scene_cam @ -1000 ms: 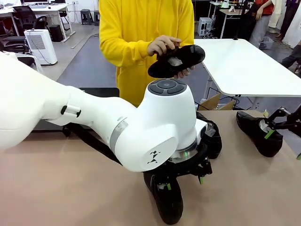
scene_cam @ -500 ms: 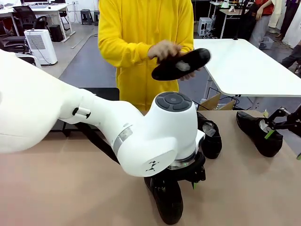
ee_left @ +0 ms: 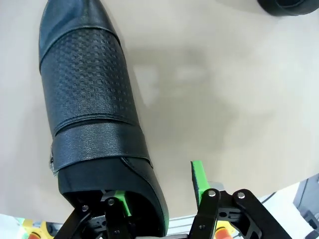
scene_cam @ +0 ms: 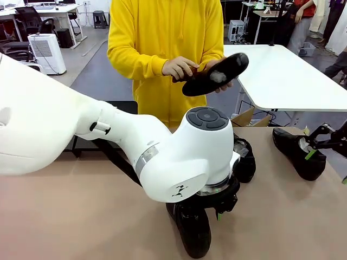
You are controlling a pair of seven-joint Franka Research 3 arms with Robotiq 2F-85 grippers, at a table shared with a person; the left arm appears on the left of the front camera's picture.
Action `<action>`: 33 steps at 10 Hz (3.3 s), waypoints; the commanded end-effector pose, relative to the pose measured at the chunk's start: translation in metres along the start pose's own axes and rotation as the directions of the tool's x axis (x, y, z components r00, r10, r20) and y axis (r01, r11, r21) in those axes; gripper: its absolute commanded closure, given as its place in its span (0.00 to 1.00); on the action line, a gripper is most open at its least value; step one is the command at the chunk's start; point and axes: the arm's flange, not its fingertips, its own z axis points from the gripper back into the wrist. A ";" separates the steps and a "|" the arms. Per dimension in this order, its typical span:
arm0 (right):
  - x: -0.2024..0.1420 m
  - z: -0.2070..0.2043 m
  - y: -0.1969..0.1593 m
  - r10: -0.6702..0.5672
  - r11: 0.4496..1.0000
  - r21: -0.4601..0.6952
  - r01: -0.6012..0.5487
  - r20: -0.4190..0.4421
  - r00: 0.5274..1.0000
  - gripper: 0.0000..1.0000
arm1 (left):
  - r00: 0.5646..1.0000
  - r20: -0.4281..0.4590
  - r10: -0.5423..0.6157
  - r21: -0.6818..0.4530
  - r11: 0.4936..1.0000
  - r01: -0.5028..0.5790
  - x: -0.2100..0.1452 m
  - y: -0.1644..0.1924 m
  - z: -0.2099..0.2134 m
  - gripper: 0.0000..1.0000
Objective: Organize the shoes by placing them on the stand.
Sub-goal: Place the Shoe from the middle of the table onto the Shoes Stand.
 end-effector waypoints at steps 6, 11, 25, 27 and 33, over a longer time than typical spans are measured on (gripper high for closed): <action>-0.001 -0.001 0.000 -0.001 1.000 0.004 0.001 0.008 1.000 0.00 | 1.000 0.025 0.008 0.050 0.999 -0.009 -0.002 -0.004 -0.002 1.00; -0.001 -0.001 0.000 -0.001 1.000 0.004 0.001 0.008 1.000 0.00 | 0.989 0.019 -0.146 -0.067 0.987 0.146 -0.007 0.031 0.067 1.00; -0.001 -0.001 0.000 -0.001 1.000 0.004 0.001 0.008 1.000 0.00 | 0.859 0.328 -0.393 0.275 0.910 0.312 0.110 0.294 0.166 1.00; -0.001 -0.001 0.000 -0.001 1.000 0.004 0.001 0.008 1.000 0.00 | 0.819 0.370 -0.438 0.323 0.887 0.329 0.150 0.321 0.152 1.00; -0.001 -0.001 0.000 -0.001 1.000 0.004 0.001 0.008 1.000 0.00 | 0.814 0.344 -0.468 0.352 0.868 0.350 0.220 0.311 0.116 1.00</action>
